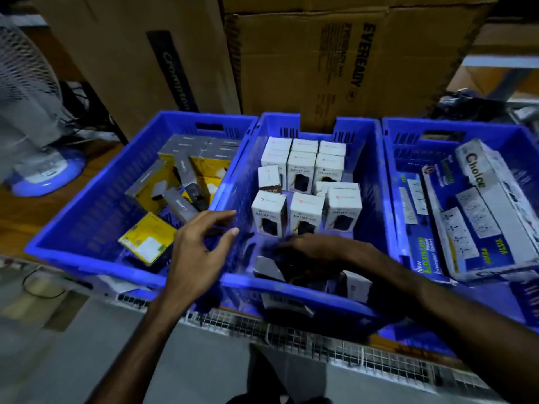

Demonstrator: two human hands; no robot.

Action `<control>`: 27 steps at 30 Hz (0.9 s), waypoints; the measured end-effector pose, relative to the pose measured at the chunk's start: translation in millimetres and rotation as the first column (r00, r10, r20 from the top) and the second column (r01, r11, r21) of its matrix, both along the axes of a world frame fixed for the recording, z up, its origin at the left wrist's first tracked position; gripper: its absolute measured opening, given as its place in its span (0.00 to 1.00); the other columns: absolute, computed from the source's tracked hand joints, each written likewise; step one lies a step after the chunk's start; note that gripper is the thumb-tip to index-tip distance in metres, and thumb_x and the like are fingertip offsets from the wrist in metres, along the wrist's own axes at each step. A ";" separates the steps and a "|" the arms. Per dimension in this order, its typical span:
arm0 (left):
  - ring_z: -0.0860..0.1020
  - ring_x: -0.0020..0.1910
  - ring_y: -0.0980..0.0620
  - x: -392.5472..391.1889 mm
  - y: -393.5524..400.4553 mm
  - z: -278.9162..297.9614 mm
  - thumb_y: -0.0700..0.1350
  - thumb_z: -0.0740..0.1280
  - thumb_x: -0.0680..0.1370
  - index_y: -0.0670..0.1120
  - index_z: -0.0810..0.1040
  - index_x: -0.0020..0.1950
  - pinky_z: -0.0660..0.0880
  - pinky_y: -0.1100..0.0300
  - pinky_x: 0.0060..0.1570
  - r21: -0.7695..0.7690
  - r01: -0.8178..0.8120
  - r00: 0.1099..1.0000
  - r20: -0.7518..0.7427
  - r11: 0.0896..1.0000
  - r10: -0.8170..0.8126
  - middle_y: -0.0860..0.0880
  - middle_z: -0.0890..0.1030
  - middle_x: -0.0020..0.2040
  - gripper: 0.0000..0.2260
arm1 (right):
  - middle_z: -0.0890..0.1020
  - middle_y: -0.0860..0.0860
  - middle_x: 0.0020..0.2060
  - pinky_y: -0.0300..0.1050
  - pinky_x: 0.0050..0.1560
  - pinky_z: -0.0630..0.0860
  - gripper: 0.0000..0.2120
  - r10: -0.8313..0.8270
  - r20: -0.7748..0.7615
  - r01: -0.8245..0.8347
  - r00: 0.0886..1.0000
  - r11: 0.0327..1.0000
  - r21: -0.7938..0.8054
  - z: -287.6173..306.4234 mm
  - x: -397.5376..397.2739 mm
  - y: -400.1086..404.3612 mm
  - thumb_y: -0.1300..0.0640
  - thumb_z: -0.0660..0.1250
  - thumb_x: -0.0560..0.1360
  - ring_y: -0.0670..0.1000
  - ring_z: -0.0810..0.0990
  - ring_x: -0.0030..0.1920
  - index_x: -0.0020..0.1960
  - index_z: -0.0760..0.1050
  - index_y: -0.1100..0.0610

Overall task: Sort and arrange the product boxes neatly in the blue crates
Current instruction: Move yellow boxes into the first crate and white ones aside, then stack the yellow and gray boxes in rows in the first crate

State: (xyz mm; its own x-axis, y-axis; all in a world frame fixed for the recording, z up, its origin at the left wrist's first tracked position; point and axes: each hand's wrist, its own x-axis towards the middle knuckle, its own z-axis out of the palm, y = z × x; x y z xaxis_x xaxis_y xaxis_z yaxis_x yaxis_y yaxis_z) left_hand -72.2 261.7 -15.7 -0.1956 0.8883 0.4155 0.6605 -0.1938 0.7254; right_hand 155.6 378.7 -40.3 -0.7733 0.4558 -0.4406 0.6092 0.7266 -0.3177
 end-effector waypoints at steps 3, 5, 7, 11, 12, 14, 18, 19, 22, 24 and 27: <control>0.84 0.54 0.57 0.8 -14.1 -4.0 0.38 0.74 0.78 0.44 0.85 0.59 0.82 0.55 0.55 0.005 -0.065 0.997 0.034 0.998 0.065 0.51 0.85 0.53 0.10 | 0.82 0.50 0.58 0.51 0.50 0.78 0.18 0.074 0.012 -0.075 0.997 0.991 0.108 -2.4 -3.2 3.1 0.42 0.69 0.73 0.58 0.82 0.57 0.62 0.76 0.41; 0.84 0.54 0.54 0.2 -23.1 -5.7 0.39 0.74 0.78 0.44 0.85 0.59 0.82 0.55 0.55 -0.001 -0.089 0.995 0.050 0.996 0.089 0.50 0.85 0.53 0.10 | 0.83 0.51 0.55 0.48 0.42 0.74 0.19 0.053 0.041 -0.062 0.998 0.963 0.262 -1.2 -2.2 8.3 0.38 0.68 0.72 0.58 0.84 0.53 0.61 0.79 0.43; 0.84 0.54 0.54 -1.3 -31.4 -7.0 0.39 0.74 0.78 0.44 0.85 0.60 0.81 0.55 0.56 -0.015 -0.105 0.990 0.097 0.994 0.106 0.49 0.85 0.54 0.10 | 0.84 0.52 0.55 0.48 0.40 0.76 0.21 0.037 0.073 -0.062 0.997 0.925 0.375 -3.2 -1.8 15.9 0.37 0.68 0.73 0.58 0.85 0.52 0.62 0.79 0.46; 0.85 0.55 0.52 -6.4 -38.0 -7.8 0.38 0.74 0.78 0.45 0.85 0.60 0.81 0.56 0.57 -0.048 -0.097 0.977 0.188 0.994 0.104 0.49 0.86 0.54 0.10 | 0.82 0.53 0.57 0.50 0.47 0.75 0.19 -0.025 0.101 -0.008 0.995 0.948 0.318 0.1 1.0 19.8 0.41 0.68 0.76 0.57 0.82 0.56 0.61 0.77 0.49; 0.85 0.54 0.52 -8.6 -37.1 -7.2 0.38 0.74 0.78 0.46 0.85 0.59 0.81 0.57 0.57 -0.050 -0.084 0.972 0.214 0.995 0.093 0.49 0.86 0.53 0.10 | 0.82 0.54 0.55 0.49 0.47 0.72 0.17 -0.063 0.071 0.040 0.995 0.958 0.284 5.2 4.4 19.6 0.40 0.69 0.75 0.58 0.82 0.56 0.58 0.77 0.49; 0.85 0.54 0.52 -13.8 -34.1 -6.1 0.38 0.74 0.78 0.46 0.84 0.59 0.81 0.60 0.56 -0.055 -0.050 0.959 0.276 0.997 0.064 0.49 0.87 0.52 0.10 | 0.80 0.52 0.47 0.48 0.44 0.70 0.16 -0.202 -0.040 0.206 0.979 0.956 0.211 21.2 16.9 18.8 0.37 0.69 0.74 0.58 0.81 0.53 0.48 0.76 0.49; 0.85 0.54 0.54 -27.0 -24.3 -4.5 0.38 0.74 0.78 0.47 0.84 0.59 0.81 0.60 0.54 -0.063 0.041 0.929 0.371 0.997 -0.015 0.51 0.87 0.51 0.11 | 0.80 0.51 0.32 0.52 0.37 0.74 0.19 -0.568 -0.468 0.525 0.677 0.819 -0.233 55.7 44.5 1.7 0.41 0.75 0.72 0.52 0.79 0.34 0.40 0.77 0.57; 0.85 0.54 0.54 -31.0 -22.1 -3.6 0.38 0.74 0.78 0.48 0.84 0.59 0.81 0.61 0.53 -0.056 0.070 0.924 0.381 0.996 -0.043 0.52 0.87 0.51 0.11 | 0.77 0.52 0.32 0.52 0.37 0.72 0.19 -0.641 -0.536 0.534 0.550 0.763 -0.364 63.1 45.6 -6.7 0.46 0.76 0.73 0.52 0.77 0.33 0.41 0.76 0.61; 0.85 0.52 0.53 -42.8 -12.8 -1.4 0.36 0.74 0.78 0.51 0.84 0.57 0.81 0.62 0.49 -0.045 0.134 0.906 0.411 0.990 -0.104 0.51 0.88 0.49 0.12 | 0.73 0.59 0.37 0.49 0.34 0.70 0.25 -0.769 -0.586 0.543 0.255 0.615 -0.572 74.1 37.5 -28.9 0.49 0.75 0.74 0.55 0.72 0.37 0.52 0.74 0.71; 0.86 0.50 0.51 -59.0 -8.5 -2.9 0.36 0.74 0.78 0.52 0.84 0.57 0.81 0.63 0.48 -0.033 0.176 0.890 0.433 0.984 -0.144 0.49 0.88 0.49 0.13 | 0.73 0.60 0.40 0.46 0.32 0.72 0.31 -0.787 -0.607 0.528 0.110 0.564 -0.635 75.9 20.6 -41.1 0.43 0.78 0.70 0.56 0.71 0.38 0.55 0.75 0.70; 0.86 0.52 0.52 -93.3 -6.4 -7.7 0.39 0.74 0.78 0.54 0.84 0.59 0.81 0.61 0.50 -0.021 0.232 0.884 0.421 0.972 -0.202 0.51 0.88 0.51 0.12 | 0.76 0.59 0.38 0.44 0.33 0.75 0.24 -0.788 -0.616 0.538 -0.007 0.516 -0.666 80.3 -10.8 -55.6 0.44 0.76 0.72 0.54 0.76 0.35 0.50 0.78 0.66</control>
State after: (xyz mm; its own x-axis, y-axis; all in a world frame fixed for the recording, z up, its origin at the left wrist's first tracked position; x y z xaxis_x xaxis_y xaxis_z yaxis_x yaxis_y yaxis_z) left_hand -165.6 255.3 -23.4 -0.1348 0.9518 0.2757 0.2451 -0.2375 0.9399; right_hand 144.8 323.1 40.0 -0.1207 0.9926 -0.0131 0.1192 0.0014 -0.9929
